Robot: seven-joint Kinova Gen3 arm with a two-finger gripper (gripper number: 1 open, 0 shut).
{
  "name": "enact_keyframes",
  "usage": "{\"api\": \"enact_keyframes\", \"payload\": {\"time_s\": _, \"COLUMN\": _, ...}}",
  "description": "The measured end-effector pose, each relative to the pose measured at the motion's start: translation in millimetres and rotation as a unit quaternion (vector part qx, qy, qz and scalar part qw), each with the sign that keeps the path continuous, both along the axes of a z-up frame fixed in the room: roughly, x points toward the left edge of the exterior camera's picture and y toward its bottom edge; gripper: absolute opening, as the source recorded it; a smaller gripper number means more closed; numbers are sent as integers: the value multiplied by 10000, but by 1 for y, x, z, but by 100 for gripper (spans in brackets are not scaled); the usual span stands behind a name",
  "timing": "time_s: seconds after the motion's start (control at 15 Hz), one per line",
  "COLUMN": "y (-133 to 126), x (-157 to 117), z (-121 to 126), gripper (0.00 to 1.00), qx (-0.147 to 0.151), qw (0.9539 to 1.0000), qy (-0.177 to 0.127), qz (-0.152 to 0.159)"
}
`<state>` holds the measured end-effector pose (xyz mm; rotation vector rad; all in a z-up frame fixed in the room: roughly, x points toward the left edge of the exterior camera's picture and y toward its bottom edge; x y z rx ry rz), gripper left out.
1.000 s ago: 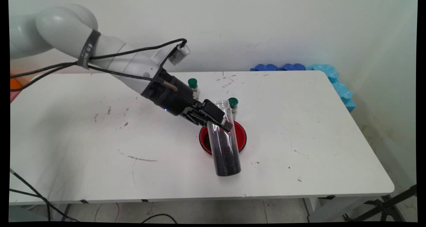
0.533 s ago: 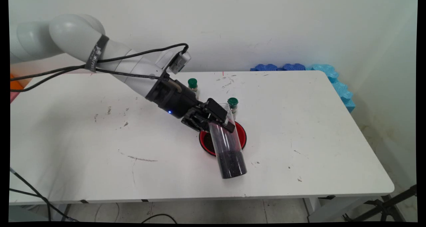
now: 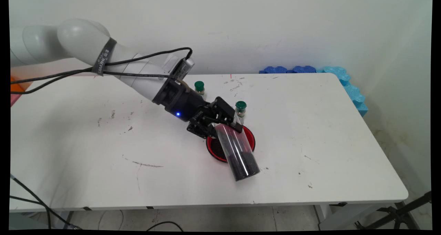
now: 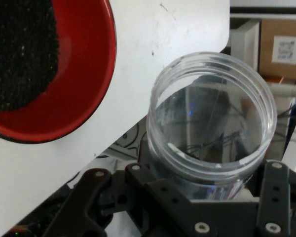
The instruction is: Pour the black seasoning powder in the red bowl
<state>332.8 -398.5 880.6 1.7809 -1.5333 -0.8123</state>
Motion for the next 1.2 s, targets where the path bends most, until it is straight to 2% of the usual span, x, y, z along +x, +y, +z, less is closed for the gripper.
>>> {"api": "enact_keyframes", "payload": {"time_s": 0.27, "y": -5, "x": 3, "z": -4, "gripper": 0, "qx": 496, "qw": 9977, "qy": 122, "qz": 449}}
{"api": "enact_keyframes", "payload": {"time_s": 0.47, "y": -6, "x": 5, "z": -7, "gripper": 0, "qx": 845, "qw": 9934, "qy": 205, "qz": 751}}
{"api": "enact_keyframes", "payload": {"time_s": 0.87, "y": -8, "x": 7, "z": -11, "gripper": 0, "qx": 1448, "qw": 9806, "qy": 396, "qz": 1260}}
{"api": "enact_keyframes", "payload": {"time_s": 1.2, "y": -9, "x": 5, "z": -12, "gripper": 0, "qx": 1910, "qw": 9669, "qy": 598, "qz": 1583}}
